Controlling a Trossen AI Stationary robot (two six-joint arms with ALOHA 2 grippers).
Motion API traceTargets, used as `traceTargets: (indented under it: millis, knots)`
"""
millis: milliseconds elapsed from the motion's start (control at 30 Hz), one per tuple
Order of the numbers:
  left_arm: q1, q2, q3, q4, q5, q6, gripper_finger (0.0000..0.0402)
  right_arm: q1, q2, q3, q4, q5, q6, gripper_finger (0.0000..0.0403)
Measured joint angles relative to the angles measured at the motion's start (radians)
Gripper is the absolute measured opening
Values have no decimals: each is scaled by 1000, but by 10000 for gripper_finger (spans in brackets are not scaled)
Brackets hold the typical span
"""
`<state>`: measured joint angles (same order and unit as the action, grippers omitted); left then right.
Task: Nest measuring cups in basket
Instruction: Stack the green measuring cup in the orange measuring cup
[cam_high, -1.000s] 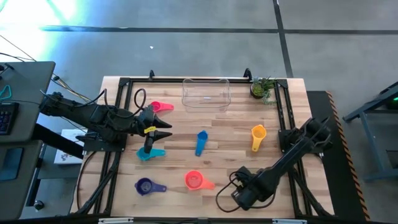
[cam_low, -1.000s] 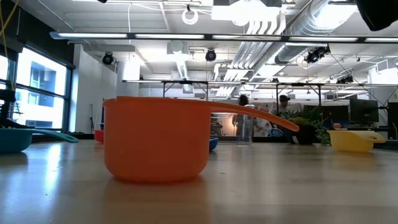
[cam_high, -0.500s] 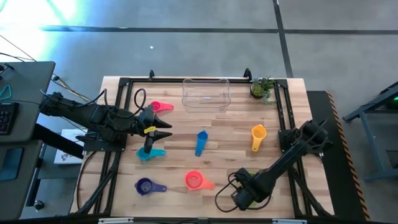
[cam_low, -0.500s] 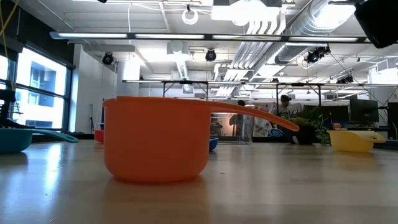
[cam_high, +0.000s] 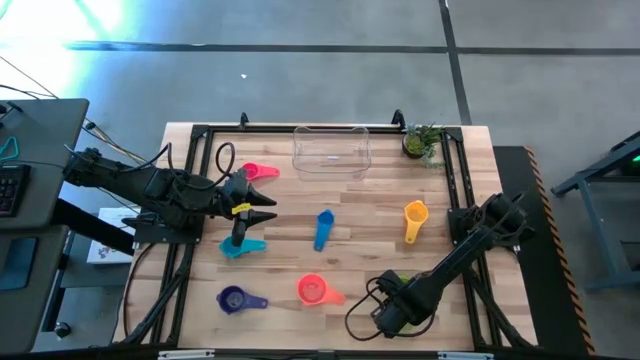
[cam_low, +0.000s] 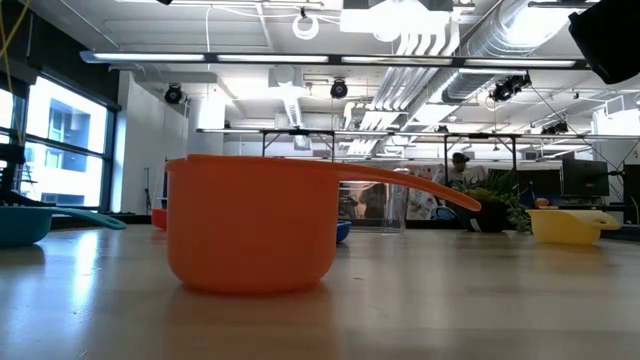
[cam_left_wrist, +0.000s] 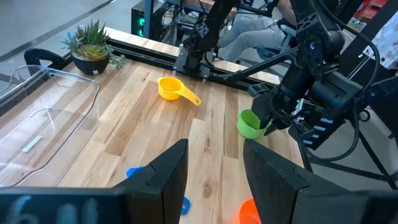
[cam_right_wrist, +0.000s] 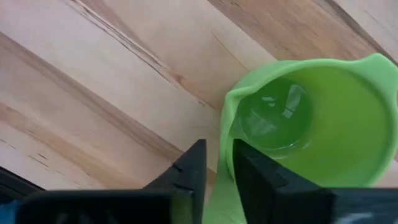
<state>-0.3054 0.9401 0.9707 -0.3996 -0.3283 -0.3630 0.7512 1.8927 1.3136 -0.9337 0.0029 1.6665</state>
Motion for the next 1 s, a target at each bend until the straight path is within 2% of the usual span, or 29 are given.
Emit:
traceTargets:
  millis: [233,467,667,1000]
  knots:
    - [0,0,0,0,0,0,147,0,-1,0,-1,0,-25,9]
    - [0,0,0,0,1,0,147,0,-1,5,-10,-5,-26,11]
    - [0,-13,0,-2,10,-2,147,-3,-1,97,-89,33,-75,5]
    - [0,-73,-1,-7,11,-5,147,-69,-1,290,-201,190,-325,3]
